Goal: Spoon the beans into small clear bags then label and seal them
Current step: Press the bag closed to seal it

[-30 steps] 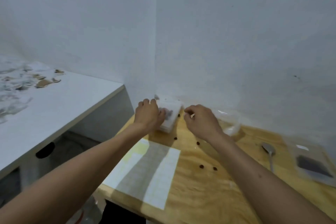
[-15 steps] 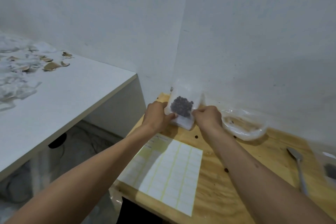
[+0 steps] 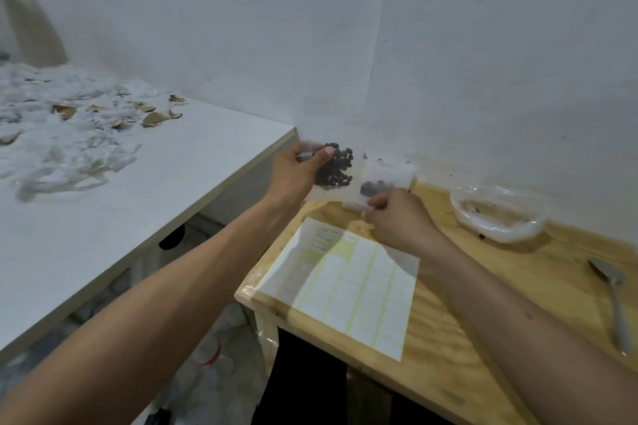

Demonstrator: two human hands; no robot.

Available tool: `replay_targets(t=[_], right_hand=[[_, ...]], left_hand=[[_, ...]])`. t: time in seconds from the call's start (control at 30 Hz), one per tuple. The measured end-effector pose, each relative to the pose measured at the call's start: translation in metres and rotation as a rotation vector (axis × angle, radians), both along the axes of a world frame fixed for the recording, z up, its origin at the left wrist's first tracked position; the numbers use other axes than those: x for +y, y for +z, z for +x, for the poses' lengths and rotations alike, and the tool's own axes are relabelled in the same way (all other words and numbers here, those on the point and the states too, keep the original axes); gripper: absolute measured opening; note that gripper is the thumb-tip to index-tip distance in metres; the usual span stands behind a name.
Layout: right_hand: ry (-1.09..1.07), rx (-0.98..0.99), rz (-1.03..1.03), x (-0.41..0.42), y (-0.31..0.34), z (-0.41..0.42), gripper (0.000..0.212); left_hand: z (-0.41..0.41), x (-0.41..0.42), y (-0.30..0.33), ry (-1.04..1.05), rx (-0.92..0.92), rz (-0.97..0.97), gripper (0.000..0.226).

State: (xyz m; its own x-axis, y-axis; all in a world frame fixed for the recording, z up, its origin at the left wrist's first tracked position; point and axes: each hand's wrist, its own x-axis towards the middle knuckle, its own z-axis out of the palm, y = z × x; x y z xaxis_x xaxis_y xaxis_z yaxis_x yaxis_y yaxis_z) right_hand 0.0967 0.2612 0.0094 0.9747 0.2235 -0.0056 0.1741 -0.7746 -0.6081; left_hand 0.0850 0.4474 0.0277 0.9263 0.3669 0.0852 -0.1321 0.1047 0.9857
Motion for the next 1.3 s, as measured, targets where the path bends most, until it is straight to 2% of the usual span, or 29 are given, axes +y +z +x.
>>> replay_targets(t=[0.13, 0.27, 0.47, 0.63, 0.83, 0.93, 1.0, 1.13, 1.2, 1.3], right_hand=[[0.054, 0.005, -0.196, 0.003, -0.02, -0.021, 0.019], [0.037, -0.075, -0.305, 0.008, -0.032, -0.035, 0.03], [-0.019, -0.141, -0.252, 0.015, -0.034, -0.043, 0.025], [-0.118, -0.028, -0.124, 0.018, -0.035, -0.033, 0.04], [-0.085, -0.005, -0.165, 0.025, -0.026, -0.037, 0.041], [-0.062, 0.021, -0.074, 0.018, -0.024, -0.035, 0.043], [-0.043, 0.022, 0.035, 0.008, -0.019, -0.034, 0.041], [-0.051, -0.09, 0.359, -0.012, 0.011, -0.036, 0.012], [-0.057, -0.169, 0.438, -0.02, 0.027, -0.033, 0.004], [-0.065, -0.209, 0.518, -0.031, 0.043, -0.026, 0.01]], left_hand=[[-0.008, 0.01, -0.004, 0.031, -0.003, 0.031, 0.012], [-0.011, 0.006, -0.007, 0.031, -0.002, 0.024, 0.009], [-0.014, 0.003, -0.011, -0.001, -0.006, 0.013, 0.018], [-0.018, 0.006, -0.014, 0.006, 0.017, 0.02, 0.021], [-0.025, 0.006, -0.015, 0.003, 0.058, 0.11, 0.027], [-0.025, 0.006, -0.012, 0.046, 0.072, 0.159, 0.019], [-0.025, 0.006, -0.009, 0.032, 0.068, 0.121, 0.012], [-0.024, -0.005, -0.004, -0.023, 0.058, 0.138, 0.013], [-0.025, -0.018, -0.002, -0.055, 0.05, 0.147, 0.017], [-0.026, -0.04, 0.003, -0.103, 0.046, 0.141, 0.018]])
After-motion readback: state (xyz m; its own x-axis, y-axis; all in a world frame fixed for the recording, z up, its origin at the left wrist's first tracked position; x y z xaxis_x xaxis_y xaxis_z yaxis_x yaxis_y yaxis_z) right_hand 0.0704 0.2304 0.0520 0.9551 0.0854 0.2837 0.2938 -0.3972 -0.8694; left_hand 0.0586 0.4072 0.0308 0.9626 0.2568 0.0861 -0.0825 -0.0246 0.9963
